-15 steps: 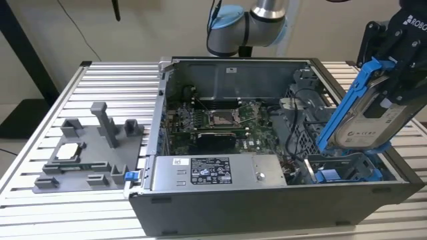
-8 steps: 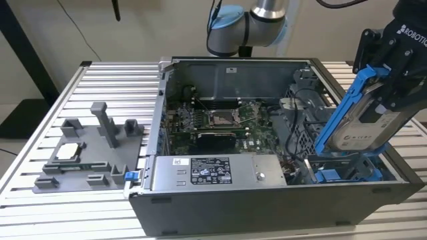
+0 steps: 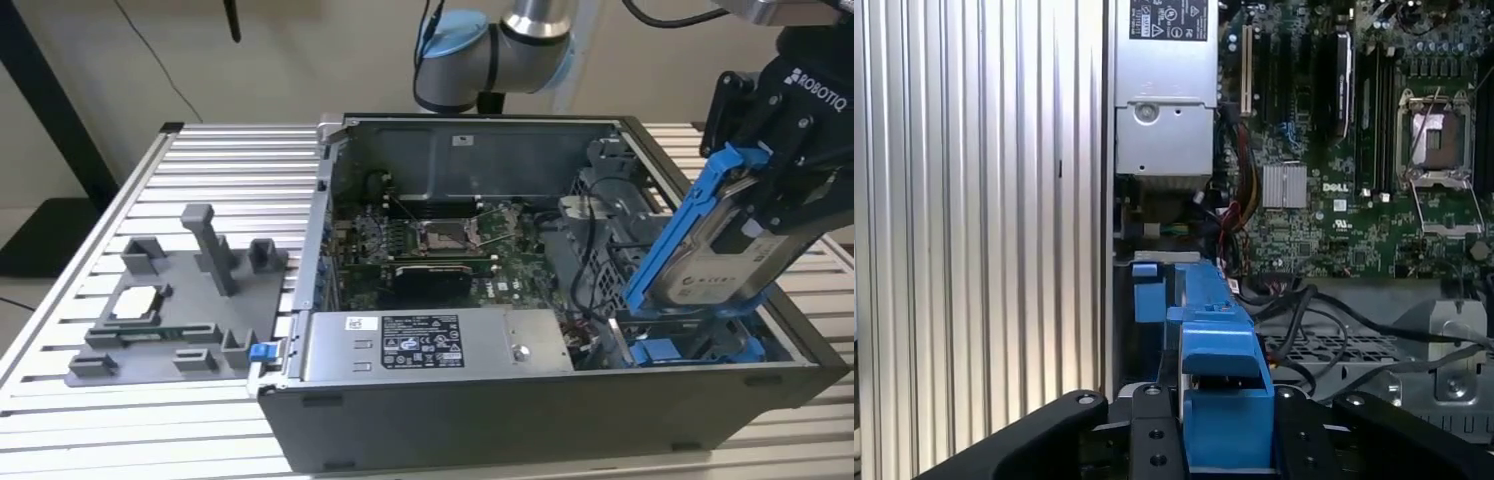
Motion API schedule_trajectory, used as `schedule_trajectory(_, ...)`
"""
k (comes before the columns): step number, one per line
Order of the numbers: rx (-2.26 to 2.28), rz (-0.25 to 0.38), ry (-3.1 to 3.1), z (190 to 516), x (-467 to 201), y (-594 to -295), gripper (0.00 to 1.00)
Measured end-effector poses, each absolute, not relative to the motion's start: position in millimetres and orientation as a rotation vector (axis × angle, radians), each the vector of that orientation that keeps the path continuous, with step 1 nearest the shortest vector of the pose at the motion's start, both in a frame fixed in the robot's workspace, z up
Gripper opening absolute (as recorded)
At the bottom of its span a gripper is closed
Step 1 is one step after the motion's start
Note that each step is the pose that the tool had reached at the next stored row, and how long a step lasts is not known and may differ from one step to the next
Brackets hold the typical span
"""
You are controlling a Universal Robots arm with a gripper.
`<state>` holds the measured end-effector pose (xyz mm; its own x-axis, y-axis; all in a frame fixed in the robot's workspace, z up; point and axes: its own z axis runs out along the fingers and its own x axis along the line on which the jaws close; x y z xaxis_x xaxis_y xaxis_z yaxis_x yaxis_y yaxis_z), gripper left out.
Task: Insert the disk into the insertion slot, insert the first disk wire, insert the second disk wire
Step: 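Insert the disk into the insertion slot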
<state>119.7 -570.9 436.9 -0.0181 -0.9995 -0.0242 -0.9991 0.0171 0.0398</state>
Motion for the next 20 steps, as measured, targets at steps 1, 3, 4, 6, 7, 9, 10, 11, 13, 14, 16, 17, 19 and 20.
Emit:
schedule_trajectory(1, 2.195, -0.073, -2.234, 435.6, 120.2, -570.9, 0.0)
schedule_trajectory(3, 2.196, -0.077, -2.235, 432.9, 120.8, -571.7, 0.0)
schedule_trajectory(4, 2.196, -0.077, -2.235, 431.7, 120.9, -572.6, 0.0)
schedule_trajectory(6, 2.197, -0.08, -2.236, 429.0, 121.0, -574.9, 0.0)
schedule_trajectory(7, 2.198, -0.081, -2.237, 427.4, 121.1, -575.9, 0.0)
schedule_trajectory(9, 2.199, -0.084, -2.238, 423.8, 121.1, -577.3, 0.0)
schedule_trajectory(10, 2.2, -0.085, -2.238, 422.3, 121.1, -577.5, 0.0)
schedule_trajectory(11, 2.2, -0.086, -2.239, 420.7, 121.1, -578.0, 0.0)
schedule_trajectory(13, 2.201, -0.088, -2.239, 418.2, 121.1, -579.4, 0.0)
schedule_trajectory(14, 2.201, -0.088, -2.24, 417.1, 121.1, -580.1, 0.0)
schedule_trajectory(16, 2.202, -0.091, -2.241, 414.5, 121.1, -580.7, 0.0)
schedule_trajectory(17, 2.203, -0.093, -2.242, 413.7, 121.1, -580.7, 0.0)
schedule_trajectory(19, 2.207, -0.103, -2.245, 412.8, 121.3, -580.7, 0.0)
schedule_trajectory(20, 2.209, -0.107, -2.247, 412.3, 121.9, -580.6, 0.0)
